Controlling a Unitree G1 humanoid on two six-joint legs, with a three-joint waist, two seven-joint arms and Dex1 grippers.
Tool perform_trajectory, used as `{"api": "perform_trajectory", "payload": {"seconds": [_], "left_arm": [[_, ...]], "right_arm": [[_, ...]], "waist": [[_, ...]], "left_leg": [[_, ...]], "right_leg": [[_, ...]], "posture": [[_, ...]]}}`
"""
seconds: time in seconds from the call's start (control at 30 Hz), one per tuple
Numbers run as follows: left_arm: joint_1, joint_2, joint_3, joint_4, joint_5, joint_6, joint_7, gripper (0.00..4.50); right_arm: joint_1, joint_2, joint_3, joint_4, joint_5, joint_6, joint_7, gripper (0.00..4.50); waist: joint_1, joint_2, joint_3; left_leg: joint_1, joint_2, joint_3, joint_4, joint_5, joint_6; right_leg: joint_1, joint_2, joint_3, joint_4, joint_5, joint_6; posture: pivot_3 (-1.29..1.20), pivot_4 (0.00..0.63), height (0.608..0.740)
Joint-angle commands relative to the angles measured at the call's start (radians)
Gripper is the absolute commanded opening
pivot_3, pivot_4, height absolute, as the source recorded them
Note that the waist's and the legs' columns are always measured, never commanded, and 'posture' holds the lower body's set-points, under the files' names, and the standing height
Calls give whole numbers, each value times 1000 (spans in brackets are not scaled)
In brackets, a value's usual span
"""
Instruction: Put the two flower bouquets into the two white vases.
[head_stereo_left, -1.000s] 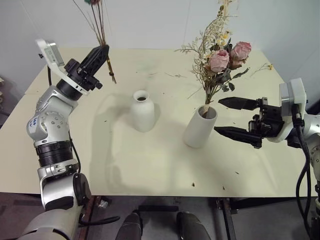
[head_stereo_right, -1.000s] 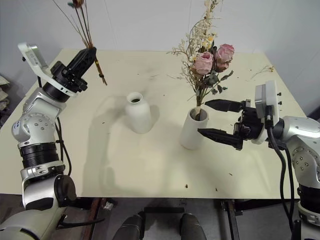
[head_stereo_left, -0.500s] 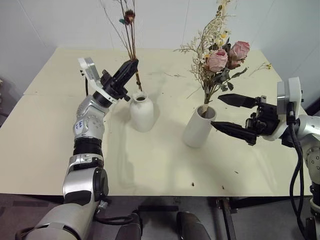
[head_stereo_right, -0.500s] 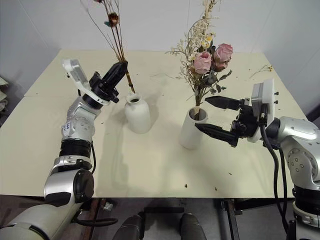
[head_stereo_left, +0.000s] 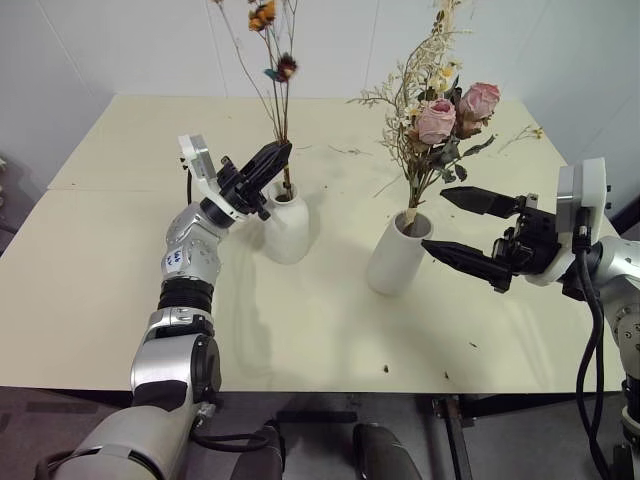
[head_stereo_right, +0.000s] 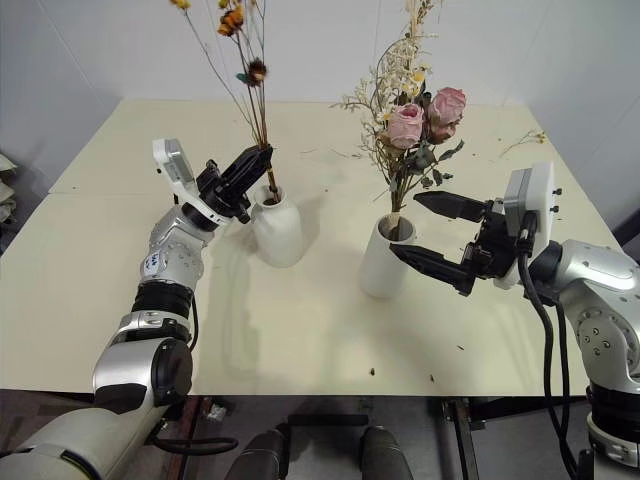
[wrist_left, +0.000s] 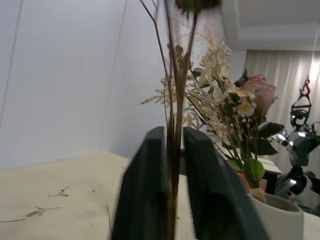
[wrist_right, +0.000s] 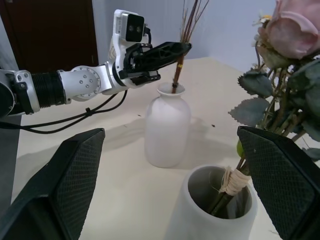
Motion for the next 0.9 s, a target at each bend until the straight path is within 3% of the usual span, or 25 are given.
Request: {"api": "perform_trajectory", "payload": {"seconds": [0.03, 0.3, 0.63, 0.9], "left_arm": [[21, 36, -17, -53, 29, -23, -18, 1895], [68, 118, -8, -110, 43, -34, -12, 4395], [256, 402, 6, -446, -1, 162, -95, 4453], [435, 545, 65, -568, -13, 231, -110, 4453]], "right_arm": [[-1, -4, -40, -28, 18, -14, -9, 4500], [-7, 5, -33, -12, 9, -28, -9, 4500], [28, -59, -85, 20, 5, -11, 41, 4500], [89, -129, -130, 133, -61, -72, 127, 4500]], "waist": [[-1, 0, 0], [1, 0, 0], [-1, 0, 0], [-1, 0, 0]], "left_leg": [[0, 0, 0, 0, 0, 0], [0, 0, 0, 0, 0, 0], [0, 1, 0, -2, 0, 0], [1, 1, 0, -4, 0, 0]], "right_leg": [[0, 0, 0, 0, 0, 0], [0, 0, 0, 0, 0, 0], [-1, 0, 1, 0, -1, -1], [0, 0, 1, -1, -2, -3]], "posture": [[0, 150, 740], [0, 150, 740], [0, 150, 740], [0, 150, 740]]}}
